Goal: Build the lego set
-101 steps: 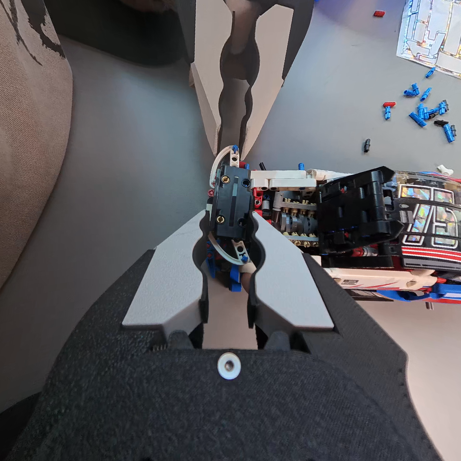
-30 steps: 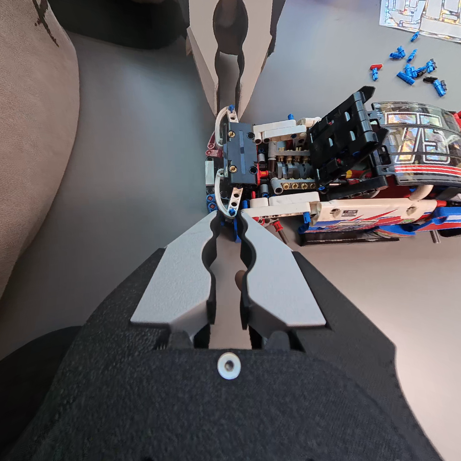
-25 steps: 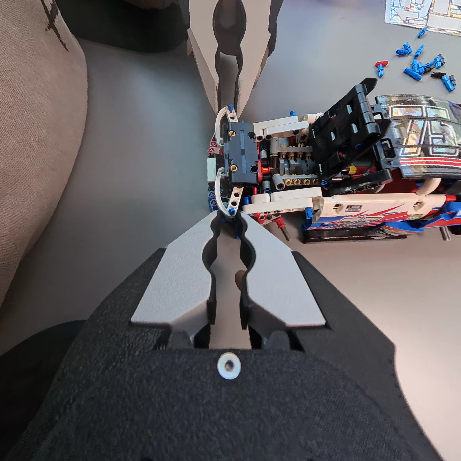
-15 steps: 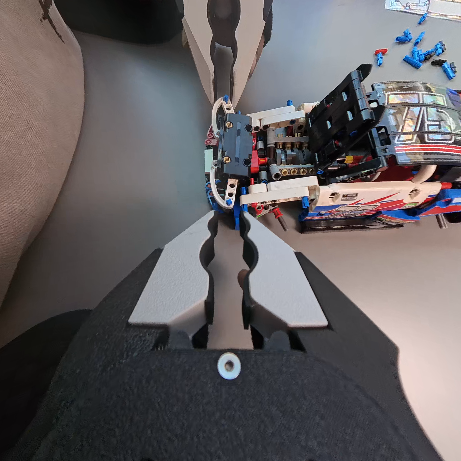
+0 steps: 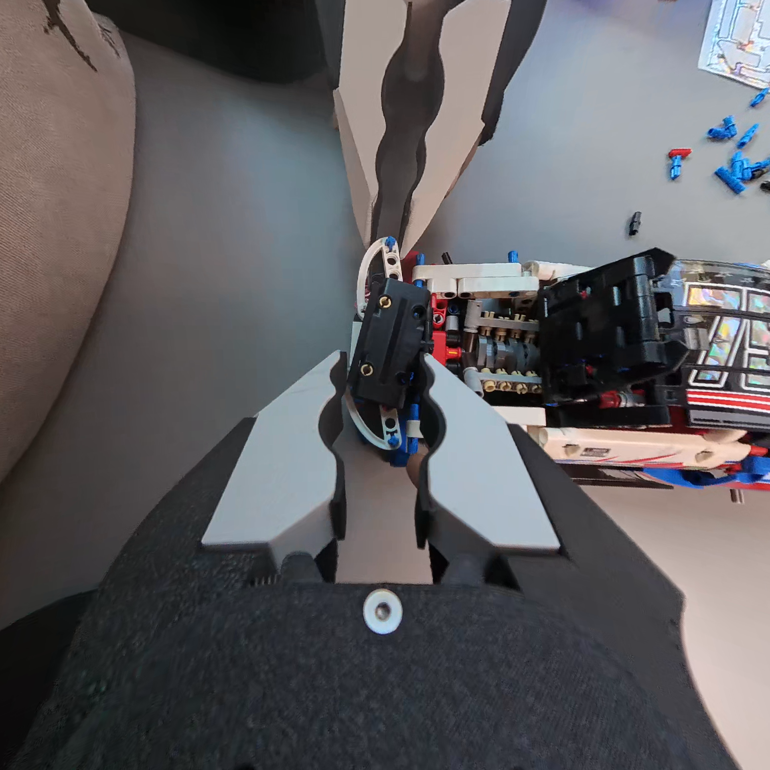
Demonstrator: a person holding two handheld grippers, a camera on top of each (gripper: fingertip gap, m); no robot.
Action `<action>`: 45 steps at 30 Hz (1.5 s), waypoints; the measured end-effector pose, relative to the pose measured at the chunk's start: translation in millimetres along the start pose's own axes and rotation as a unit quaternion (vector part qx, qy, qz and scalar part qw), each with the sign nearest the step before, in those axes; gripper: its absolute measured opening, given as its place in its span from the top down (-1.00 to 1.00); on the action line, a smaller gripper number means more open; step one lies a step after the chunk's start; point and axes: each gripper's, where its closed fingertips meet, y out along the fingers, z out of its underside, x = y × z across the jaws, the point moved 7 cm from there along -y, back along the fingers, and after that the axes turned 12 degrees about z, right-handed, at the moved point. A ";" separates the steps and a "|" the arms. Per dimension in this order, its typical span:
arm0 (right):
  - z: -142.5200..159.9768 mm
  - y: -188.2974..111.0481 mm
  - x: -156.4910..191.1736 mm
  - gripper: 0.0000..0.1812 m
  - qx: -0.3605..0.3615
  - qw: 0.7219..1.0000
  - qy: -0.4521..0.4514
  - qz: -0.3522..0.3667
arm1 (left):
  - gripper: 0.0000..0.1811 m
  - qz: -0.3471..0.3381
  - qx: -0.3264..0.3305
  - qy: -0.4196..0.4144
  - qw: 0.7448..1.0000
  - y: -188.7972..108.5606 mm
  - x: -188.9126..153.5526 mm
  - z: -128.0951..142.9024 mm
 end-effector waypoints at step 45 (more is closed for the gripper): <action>16.8 -36.3 -8.9 0.69 -0.004 0.998 0.015 0.056 | 0.79 0.005 0.021 -0.090 0.996 -6.2 7.9 -19.2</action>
